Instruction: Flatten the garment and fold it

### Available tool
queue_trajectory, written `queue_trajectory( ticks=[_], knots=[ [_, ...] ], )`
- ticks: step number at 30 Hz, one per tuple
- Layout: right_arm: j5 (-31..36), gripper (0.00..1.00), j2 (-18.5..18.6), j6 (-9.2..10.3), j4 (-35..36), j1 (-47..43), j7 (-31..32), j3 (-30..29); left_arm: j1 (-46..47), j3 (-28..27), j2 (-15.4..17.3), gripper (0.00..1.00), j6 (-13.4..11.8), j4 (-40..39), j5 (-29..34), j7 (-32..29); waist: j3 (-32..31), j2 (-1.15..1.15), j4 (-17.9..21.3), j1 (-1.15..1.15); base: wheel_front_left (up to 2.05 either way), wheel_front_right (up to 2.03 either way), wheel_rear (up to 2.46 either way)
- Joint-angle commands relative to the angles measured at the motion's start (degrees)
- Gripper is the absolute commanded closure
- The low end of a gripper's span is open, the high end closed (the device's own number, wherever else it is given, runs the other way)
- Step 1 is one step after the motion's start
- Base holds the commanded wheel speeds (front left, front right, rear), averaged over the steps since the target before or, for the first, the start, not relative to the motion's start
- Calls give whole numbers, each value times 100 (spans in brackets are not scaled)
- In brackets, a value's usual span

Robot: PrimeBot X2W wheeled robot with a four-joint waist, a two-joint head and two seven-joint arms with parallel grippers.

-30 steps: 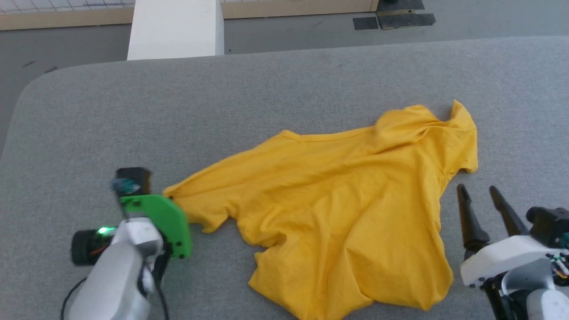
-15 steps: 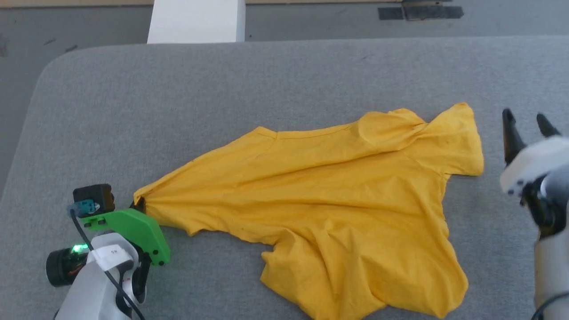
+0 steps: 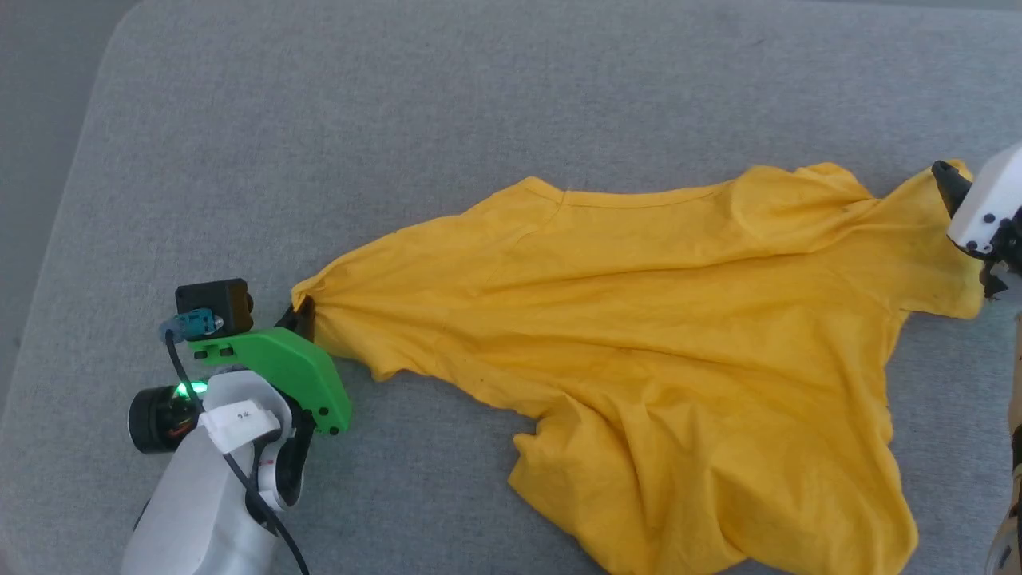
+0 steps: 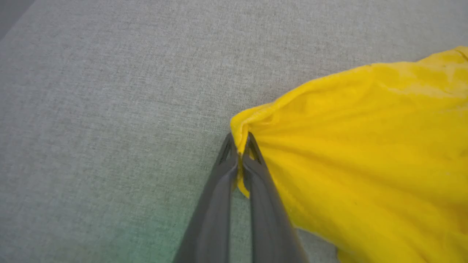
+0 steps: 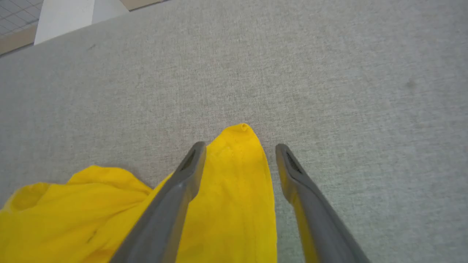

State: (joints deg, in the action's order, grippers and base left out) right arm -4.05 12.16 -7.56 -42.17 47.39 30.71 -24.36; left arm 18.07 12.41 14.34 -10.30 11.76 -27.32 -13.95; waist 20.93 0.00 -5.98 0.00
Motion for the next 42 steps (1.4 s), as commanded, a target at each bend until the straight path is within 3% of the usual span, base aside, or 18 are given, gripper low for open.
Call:
queue_trajectory(
  ticks=[1,5,6,7,8,9,10,16,20,27,35,42],
  knots=[
    [106,0,36,8,-85,147,183,-13,84,12,2,100,16,-42,-41,37,214,0,-189,0,0,0,0],
    [271,0,75,8,-253,308,766,-91,62,23,-26,100,11,-110,-81,50,297,0,-221,0,0,0,0],
    [319,15,89,8,-269,325,887,-123,50,27,-36,100,13,-121,-98,42,312,0,-220,0,0,0,0],
    [379,52,96,8,-299,332,1067,-170,37,31,-44,100,18,-134,-117,35,324,0,-215,0,0,0,0],
    [437,67,105,8,-329,330,1240,-194,30,35,-47,100,24,-143,-131,29,331,0,-211,0,0,0,0],
    [508,96,114,8,-360,322,1473,-206,22,42,-46,100,35,-149,-150,11,335,0,-200,0,0,0,0],
    [570,100,107,8,-357,310,1647,-207,17,41,-41,100,40,-153,-161,5,329,0,-184,0,0,0,0],
    [723,100,93,8,210,296,2157,62,241,95,179,100,223,-274,-109,-57,266,0,-45,0,0,0,0],
    [559,100,210,8,882,437,1984,364,836,154,490,100,512,-436,10,-174,243,0,78,0,0,0,0],
    [365,100,498,8,1835,1214,1366,902,2463,173,1088,100,766,-426,590,-204,417,0,380,0,0,0,0],
    [383,100,531,8,2176,2710,332,1267,4485,-129,1113,100,547,103,893,248,808,0,757,0,0,0,0],
    [703,100,376,8,2113,3956,-988,1482,6033,-371,1041,100,232,560,1145,1107,1011,0,1011,0,0,0,0]
  ],
)
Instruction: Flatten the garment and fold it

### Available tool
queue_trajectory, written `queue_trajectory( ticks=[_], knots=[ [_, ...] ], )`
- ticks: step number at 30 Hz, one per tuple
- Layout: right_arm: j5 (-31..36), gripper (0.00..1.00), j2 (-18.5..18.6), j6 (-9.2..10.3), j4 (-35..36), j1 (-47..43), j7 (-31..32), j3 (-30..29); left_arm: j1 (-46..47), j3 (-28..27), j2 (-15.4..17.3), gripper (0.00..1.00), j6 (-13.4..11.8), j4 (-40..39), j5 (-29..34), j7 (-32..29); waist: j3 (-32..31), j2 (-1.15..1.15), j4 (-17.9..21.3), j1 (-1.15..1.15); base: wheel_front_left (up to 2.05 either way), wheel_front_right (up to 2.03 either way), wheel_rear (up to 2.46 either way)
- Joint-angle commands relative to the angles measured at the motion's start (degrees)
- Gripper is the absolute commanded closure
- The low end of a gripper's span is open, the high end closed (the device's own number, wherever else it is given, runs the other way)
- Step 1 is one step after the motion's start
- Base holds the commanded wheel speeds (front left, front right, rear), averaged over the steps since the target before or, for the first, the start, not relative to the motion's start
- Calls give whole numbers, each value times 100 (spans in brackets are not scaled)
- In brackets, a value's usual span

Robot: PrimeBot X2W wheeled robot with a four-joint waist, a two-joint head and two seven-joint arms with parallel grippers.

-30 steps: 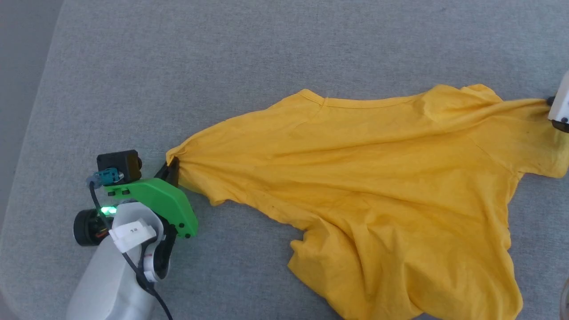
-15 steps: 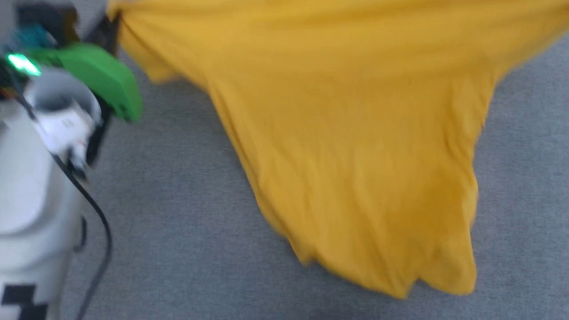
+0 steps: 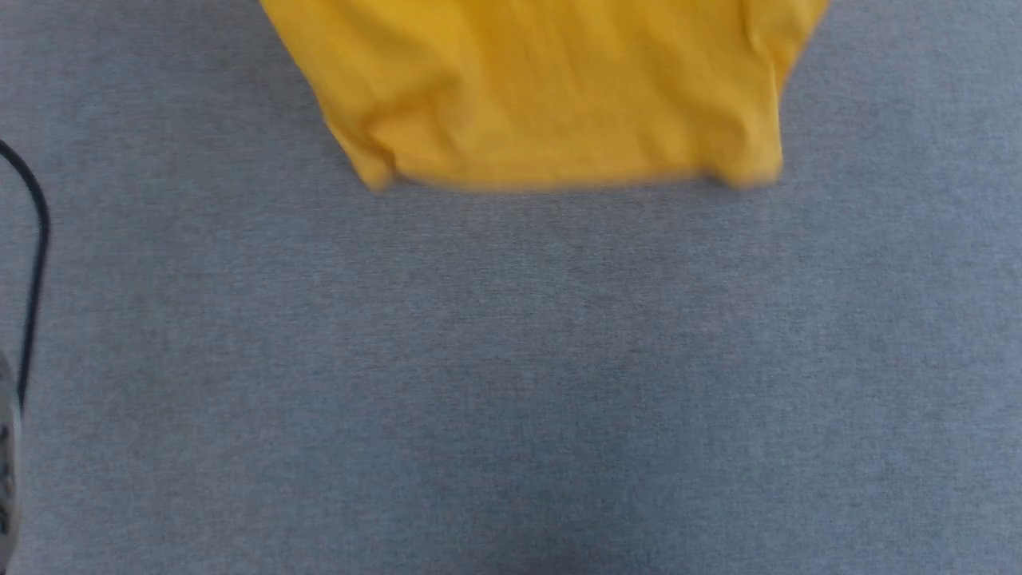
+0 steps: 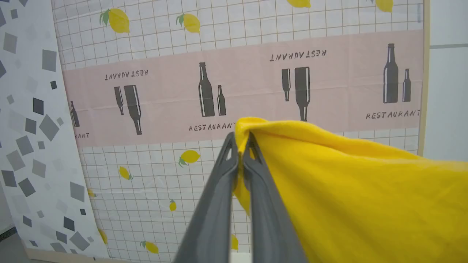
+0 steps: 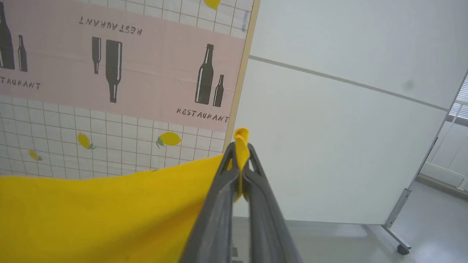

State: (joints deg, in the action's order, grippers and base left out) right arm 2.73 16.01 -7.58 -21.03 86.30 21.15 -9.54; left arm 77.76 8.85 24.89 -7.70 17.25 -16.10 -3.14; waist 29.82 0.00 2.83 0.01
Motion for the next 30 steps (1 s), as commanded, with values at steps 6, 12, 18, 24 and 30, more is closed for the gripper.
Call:
queue_trajectory(
  ticks=[6,12,18,24,30],
  knots=[
    [118,100,-17,9,-262,848,-1036,120,746,-114,-61,100,-29,149,48,814,123,0,172,-1,0,0,0],
    [-86,100,131,9,-835,683,-1309,402,332,-59,-108,100,238,566,-189,928,-17,0,108,-1,0,0,0],
    [-731,100,246,9,-1291,-758,-1345,850,-1089,178,-188,100,670,1182,-562,500,-291,0,64,-1,0,0,0],
    [-1599,100,360,9,-1216,-2632,-1270,1252,-2908,162,-381,100,996,1230,-1309,-204,-775,0,-2,-1,0,0,0],
    [-2280,100,456,9,-631,-4586,-754,1107,-4791,62,-623,100,1018,516,-1990,-620,-1361,0,-24,-1,0,0,0]
  ],
)
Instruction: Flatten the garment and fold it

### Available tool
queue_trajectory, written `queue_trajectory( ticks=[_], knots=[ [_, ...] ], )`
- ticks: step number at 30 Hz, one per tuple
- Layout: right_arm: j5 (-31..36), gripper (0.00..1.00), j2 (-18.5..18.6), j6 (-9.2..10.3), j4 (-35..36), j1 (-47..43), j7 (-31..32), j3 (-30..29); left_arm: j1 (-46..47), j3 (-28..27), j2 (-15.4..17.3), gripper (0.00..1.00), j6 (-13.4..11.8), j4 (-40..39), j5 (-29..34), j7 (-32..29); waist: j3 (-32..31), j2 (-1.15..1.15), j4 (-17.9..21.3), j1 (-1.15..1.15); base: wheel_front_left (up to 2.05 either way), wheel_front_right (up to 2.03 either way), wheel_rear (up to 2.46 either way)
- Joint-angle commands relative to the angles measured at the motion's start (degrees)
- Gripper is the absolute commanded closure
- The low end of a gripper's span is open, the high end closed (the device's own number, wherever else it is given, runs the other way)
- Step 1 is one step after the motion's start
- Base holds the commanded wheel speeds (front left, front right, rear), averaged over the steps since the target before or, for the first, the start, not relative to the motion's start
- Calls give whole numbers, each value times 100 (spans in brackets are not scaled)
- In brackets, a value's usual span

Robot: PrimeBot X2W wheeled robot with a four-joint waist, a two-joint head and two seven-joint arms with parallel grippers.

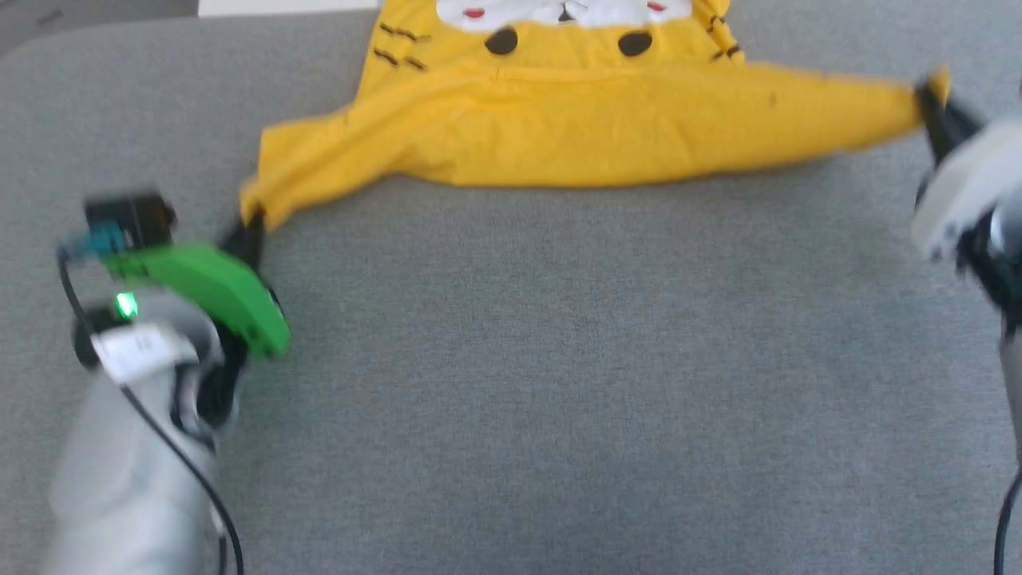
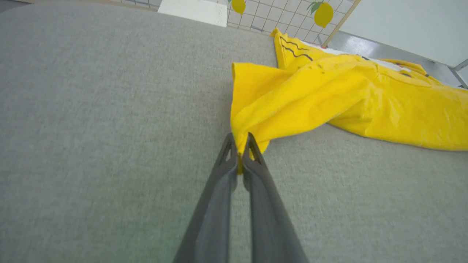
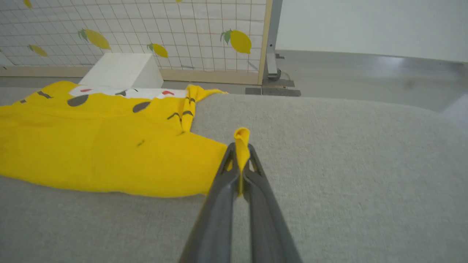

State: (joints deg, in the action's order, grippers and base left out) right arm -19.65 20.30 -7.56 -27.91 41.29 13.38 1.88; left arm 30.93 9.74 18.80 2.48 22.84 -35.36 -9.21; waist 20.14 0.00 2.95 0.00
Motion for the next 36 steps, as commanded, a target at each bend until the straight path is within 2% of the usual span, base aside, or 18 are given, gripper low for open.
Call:
queue_trajectory(
  ticks=[1,4,8,13,17,21,27,36],
  knots=[
    [-105,100,36,8,203,-446,162,-124,-451,-32,-54,100,-31,-215,-157,-86,-506,0,-40,0,0,0,0],
    [-217,100,-23,8,664,-1303,521,-440,-1258,-56,-152,100,-174,-702,-363,-253,-732,0,-57,0,0,0,0],
    [-170,100,-296,8,1388,-2390,967,-966,-2224,-93,-234,100,-411,-1243,-547,-409,-1001,0,-78,0,0,0,0],
    [56,100,-904,8,2193,-3556,1558,-1733,-3165,-120,-329,100,-701,-1682,-689,-538,-1266,0,-137,0,0,0,0],
    [320,100,-1419,8,2573,-4235,2028,-2385,-3652,-133,-371,100,-875,-1806,-726,-567,-1409,0,-209,0,0,0,0],
    [505,100,-1678,8,2760,-4615,2425,-2923,-4019,-190,-397,100,-1044,-1881,-768,-578,-1496,0,-230,0,0,0,0],
    [487,100,-1738,8,2485,-4906,2783,-3348,-4443,-186,-307,100,-1331,-1938,-674,-729,-1520,0,-235,0,0,0,0],
    [140,100,-1741,8,1408,-4779,2204,-2968,-4560,-89,-380,100,-1338,-2103,-768,-839,-1421,0,-267,0,0,0,0]
  ],
)
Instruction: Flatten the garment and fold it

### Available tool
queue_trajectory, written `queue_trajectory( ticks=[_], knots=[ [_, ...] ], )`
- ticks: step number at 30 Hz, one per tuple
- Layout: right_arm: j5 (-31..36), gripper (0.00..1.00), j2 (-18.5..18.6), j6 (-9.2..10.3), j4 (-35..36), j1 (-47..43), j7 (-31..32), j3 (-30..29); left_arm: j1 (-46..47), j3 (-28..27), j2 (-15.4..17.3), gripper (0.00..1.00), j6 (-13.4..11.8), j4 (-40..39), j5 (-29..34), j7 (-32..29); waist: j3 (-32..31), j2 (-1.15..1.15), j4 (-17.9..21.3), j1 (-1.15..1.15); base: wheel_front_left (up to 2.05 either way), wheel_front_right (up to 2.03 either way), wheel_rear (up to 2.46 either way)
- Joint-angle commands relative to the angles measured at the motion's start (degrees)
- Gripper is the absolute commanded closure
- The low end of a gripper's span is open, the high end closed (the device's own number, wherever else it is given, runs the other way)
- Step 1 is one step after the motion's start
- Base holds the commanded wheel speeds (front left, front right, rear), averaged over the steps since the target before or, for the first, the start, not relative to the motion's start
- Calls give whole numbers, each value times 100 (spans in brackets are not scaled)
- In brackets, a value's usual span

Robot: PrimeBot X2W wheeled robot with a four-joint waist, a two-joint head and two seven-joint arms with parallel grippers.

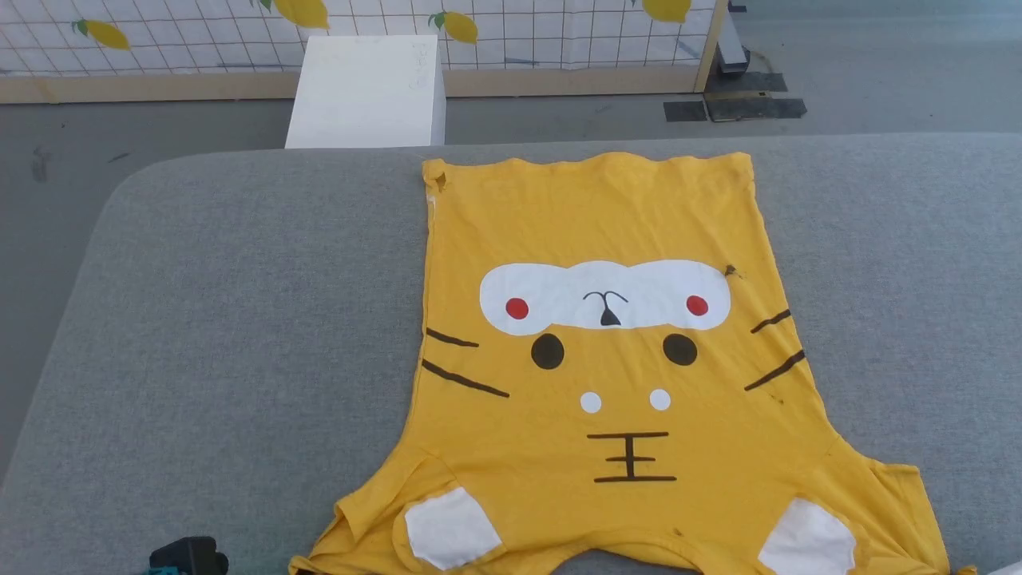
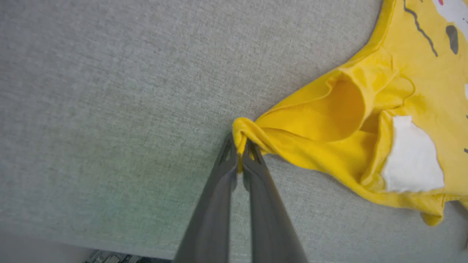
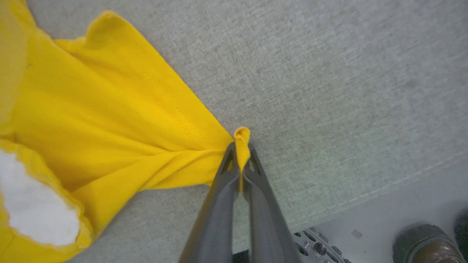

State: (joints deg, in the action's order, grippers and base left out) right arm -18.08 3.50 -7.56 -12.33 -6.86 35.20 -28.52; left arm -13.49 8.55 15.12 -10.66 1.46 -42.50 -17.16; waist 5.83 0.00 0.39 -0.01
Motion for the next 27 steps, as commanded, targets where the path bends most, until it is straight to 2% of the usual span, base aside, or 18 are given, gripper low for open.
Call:
queue_trajectory(
  ticks=[1,3,5,6,8,11,12,13,15,21,27],
  knots=[
    [-19,100,-61,8,-224,58,-16,101,-110,37,-19,100,-14,21,-65,-48,16,0,-23,1,0,0,0],
    [-13,100,-61,8,-336,110,-130,137,-86,45,-21,100,9,-22,-75,-37,30,0,-51,1,0,0,0],
    [35,30,-61,8,-285,140,-217,147,-76,51,-20,100,26,-79,-88,-35,38,0,-77,1,0,0,0],
    [42,0,-61,8,-216,150,-247,140,-72,54,-18,100,35,-114,-92,-31,42,0,-89,1,0,0,0],
    [81,0,-61,8,-52,171,-304,76,-75,65,-22,100,56,-180,-117,-40,53,0,-109,1,0,0,0],
    [84,0,-62,8,621,371,-573,145,-28,98,-4,100,69,-345,-101,-48,133,0,-175,1,0,0,0],
    [77,0,-62,8,793,465,-716,179,-10,109,-5,100,69,-380,-97,-50,156,0,-199,1,0,0,0],
    [54,0,-62,8,1106,819,-1194,294,41,143,-6,100,77,-474,-89,-69,249,0,-272,1,0,0,0],
    [115,0,-53,8,1191,1133,-1512,405,106,169,-3,100,89,-532,-73,-71,342,0,-348,1,0,0,0],
    [141,0,502,8,594,2434,-2164,862,392,266,-17,100,156,-757,-7,-51,789,0,-661,1,0,0,0],
    [264,0,1168,8,-433,3929,-1961,1157,788,473,-147,100,285,-998,86,38,1433,0,-1150,1,0,0,0]
  ],
)
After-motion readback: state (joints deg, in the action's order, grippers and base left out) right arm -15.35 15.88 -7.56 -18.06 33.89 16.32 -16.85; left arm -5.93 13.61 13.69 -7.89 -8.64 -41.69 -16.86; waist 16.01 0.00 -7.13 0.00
